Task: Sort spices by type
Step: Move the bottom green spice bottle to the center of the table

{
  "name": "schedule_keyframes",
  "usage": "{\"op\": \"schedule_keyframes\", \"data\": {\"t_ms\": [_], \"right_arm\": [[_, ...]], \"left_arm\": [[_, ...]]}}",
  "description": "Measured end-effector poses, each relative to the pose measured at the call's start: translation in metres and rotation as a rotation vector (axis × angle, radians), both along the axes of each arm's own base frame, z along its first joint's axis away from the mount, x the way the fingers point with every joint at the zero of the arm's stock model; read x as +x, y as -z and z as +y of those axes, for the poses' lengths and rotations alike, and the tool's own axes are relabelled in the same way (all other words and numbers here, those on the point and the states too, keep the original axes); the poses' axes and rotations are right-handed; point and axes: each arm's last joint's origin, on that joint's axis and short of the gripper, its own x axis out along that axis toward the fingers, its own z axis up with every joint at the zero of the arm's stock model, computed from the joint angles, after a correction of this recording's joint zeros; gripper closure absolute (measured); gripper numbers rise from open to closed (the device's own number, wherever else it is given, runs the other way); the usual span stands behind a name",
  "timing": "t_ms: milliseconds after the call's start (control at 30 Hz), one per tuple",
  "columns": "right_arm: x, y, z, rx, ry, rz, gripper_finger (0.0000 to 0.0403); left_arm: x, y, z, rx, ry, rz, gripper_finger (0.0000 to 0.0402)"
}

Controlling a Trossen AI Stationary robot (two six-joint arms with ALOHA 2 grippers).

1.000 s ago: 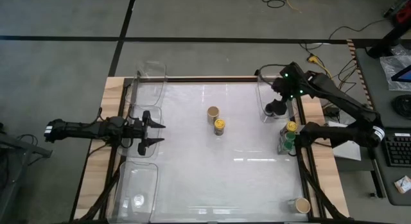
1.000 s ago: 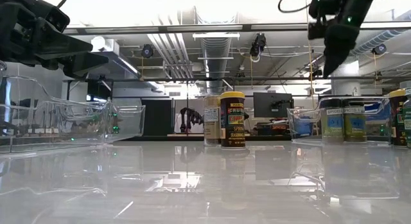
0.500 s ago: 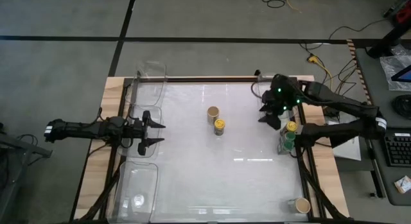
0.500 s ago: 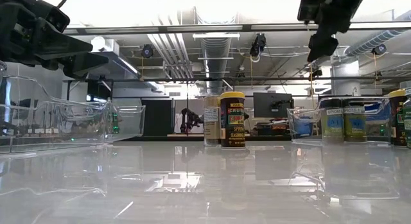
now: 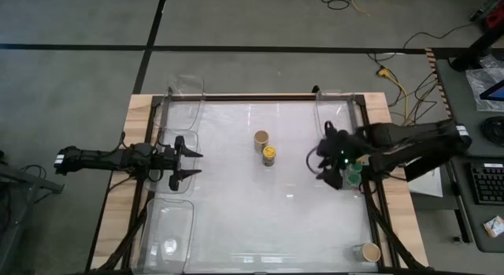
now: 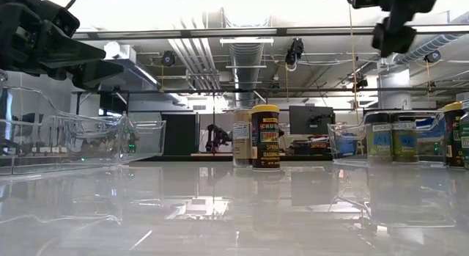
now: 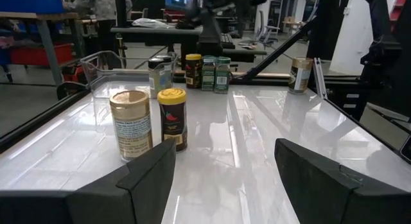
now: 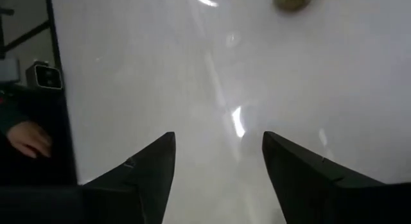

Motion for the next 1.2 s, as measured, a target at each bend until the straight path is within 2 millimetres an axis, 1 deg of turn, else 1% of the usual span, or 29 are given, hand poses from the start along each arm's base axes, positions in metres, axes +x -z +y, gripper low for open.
{"op": "schedule_keyframes", "data": {"t_ms": [200,333,467,567,633,767,833,900,1033,1200], "right_arm": [[0.0,0.012,0.019,0.047,0.173,0.089,0.0184],[0.003,0.015,0.024,0.102,0.292,0.137,0.0184],[0.004,0.013,0.028,0.178,0.392,0.198,0.0184],[0.0,0.014,0.029,0.22,0.421,0.314,0.0184],[-0.007,0.015,0.029,0.232,0.471,0.409,0.0184],[-0.028,0.019,0.027,0.209,0.553,0.647,0.0184],[-0.039,0.018,0.026,0.238,0.555,0.798,0.0184],[-0.047,0.017,0.027,0.276,0.567,0.891,0.0184],[-0.049,0.014,0.029,0.297,0.568,0.892,0.0184],[-0.051,0.015,0.033,0.275,0.547,0.886,0.0183]], "left_arm": [[0.0,0.0,0.0,0.0,0.0,0.0,0.0151],[0.0,0.0,0.0,0.0,0.0,0.0,0.0151],[0.0,0.0,0.0,0.0,0.0,0.0,0.0151],[0.0,0.0,0.0,0.0,0.0,0.0,0.0151],[0.0,0.0,0.0,0.0,0.0,0.0,0.0151],[0.0,0.0,0.0,0.0,0.0,0.0,0.0151],[0.0,0.0,0.0,0.0,0.0,0.0,0.0151],[0.0,0.0,0.0,0.0,0.0,0.0,0.0151],[0.0,0.0,0.0,0.0,0.0,0.0,0.0151],[0.0,0.0,0.0,0.0,0.0,0.0,0.0151]]}}
